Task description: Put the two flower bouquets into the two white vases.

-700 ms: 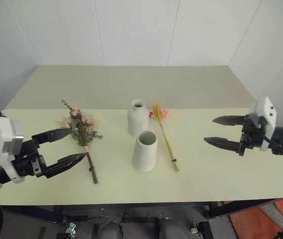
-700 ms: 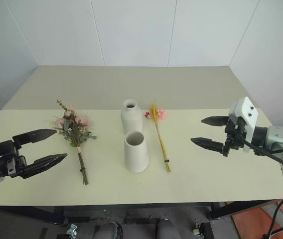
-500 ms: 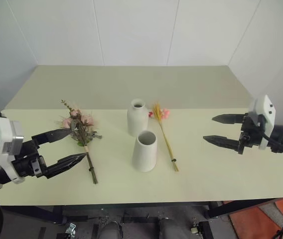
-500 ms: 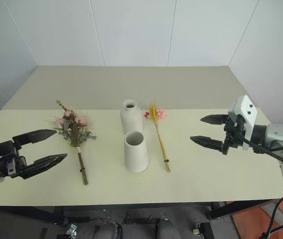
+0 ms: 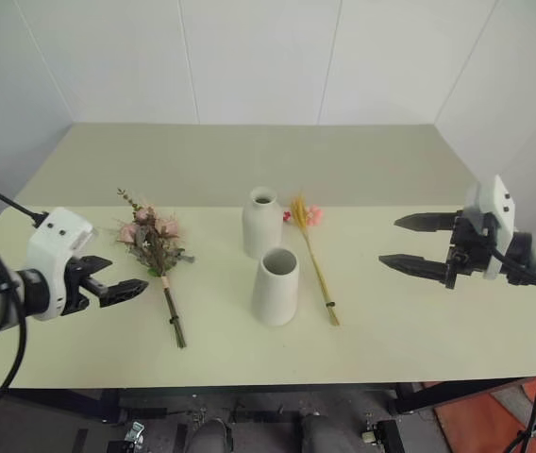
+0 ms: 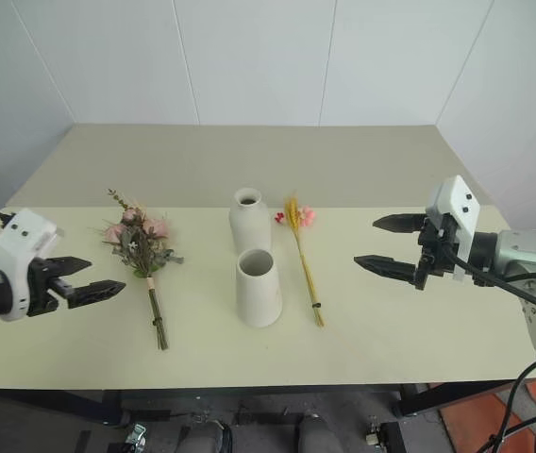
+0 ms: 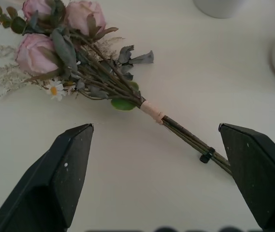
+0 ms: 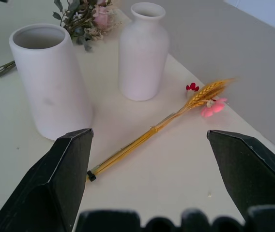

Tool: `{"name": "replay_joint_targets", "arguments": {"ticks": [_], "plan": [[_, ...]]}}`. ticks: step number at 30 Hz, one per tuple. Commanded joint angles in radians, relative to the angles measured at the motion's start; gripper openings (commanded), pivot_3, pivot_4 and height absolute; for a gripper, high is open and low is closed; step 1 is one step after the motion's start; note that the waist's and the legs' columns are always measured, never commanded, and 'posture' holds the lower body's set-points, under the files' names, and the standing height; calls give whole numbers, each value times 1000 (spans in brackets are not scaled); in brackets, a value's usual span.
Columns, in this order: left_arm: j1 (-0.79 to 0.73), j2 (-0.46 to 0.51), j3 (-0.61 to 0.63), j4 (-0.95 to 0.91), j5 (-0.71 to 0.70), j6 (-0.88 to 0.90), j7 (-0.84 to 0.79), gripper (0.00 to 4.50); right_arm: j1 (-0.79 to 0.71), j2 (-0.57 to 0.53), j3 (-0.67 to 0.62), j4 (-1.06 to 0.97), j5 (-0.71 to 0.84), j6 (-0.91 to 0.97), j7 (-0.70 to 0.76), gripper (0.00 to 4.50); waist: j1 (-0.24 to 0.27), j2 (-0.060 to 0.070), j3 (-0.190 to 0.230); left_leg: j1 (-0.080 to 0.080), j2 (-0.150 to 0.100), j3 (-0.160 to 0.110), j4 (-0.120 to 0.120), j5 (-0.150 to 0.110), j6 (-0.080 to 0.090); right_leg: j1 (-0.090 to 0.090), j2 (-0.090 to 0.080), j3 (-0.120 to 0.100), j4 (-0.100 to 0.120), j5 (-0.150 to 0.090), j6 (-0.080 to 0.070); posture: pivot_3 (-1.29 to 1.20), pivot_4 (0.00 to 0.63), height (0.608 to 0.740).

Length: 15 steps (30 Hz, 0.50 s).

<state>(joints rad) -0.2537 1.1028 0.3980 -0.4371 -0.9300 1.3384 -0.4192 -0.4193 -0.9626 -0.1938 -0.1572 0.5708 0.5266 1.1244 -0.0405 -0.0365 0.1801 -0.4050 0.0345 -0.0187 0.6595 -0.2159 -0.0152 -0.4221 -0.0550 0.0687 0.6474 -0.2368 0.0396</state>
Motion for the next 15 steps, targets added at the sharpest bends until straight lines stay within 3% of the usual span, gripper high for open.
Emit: {"name": "replay_joint_targets", "arguments": {"ticks": [1,5,8,15], "plan": [[-172,-102,-114,75,59,184,144,4500,-32,2,-7,-19,10,-35,26,4475,1,0,0,0,-1,0,0,0,0,0,0,0,0,1,-1,0,150,740],[-340,-232,-256,180,181,268,247,4500,-50,-1,6,-6,3,-51,58,4475,2,0,0,-1,-1,-1,0,0,0,0,-1,0,0,2,-1,0,150,740],[-403,-275,-346,247,245,276,277,3918,-58,-11,8,2,1,-66,89,4500,1,0,0,-1,-1,-2,0,0,0,0,0,0,0,2,-1,0,150,740],[-460,-357,-429,391,396,242,290,1650,-93,-41,-7,13,13,-73,158,4500,-2,0,0,0,-2,-2,0,0,0,0,0,0,1,2,-1,0,150,740]]}}
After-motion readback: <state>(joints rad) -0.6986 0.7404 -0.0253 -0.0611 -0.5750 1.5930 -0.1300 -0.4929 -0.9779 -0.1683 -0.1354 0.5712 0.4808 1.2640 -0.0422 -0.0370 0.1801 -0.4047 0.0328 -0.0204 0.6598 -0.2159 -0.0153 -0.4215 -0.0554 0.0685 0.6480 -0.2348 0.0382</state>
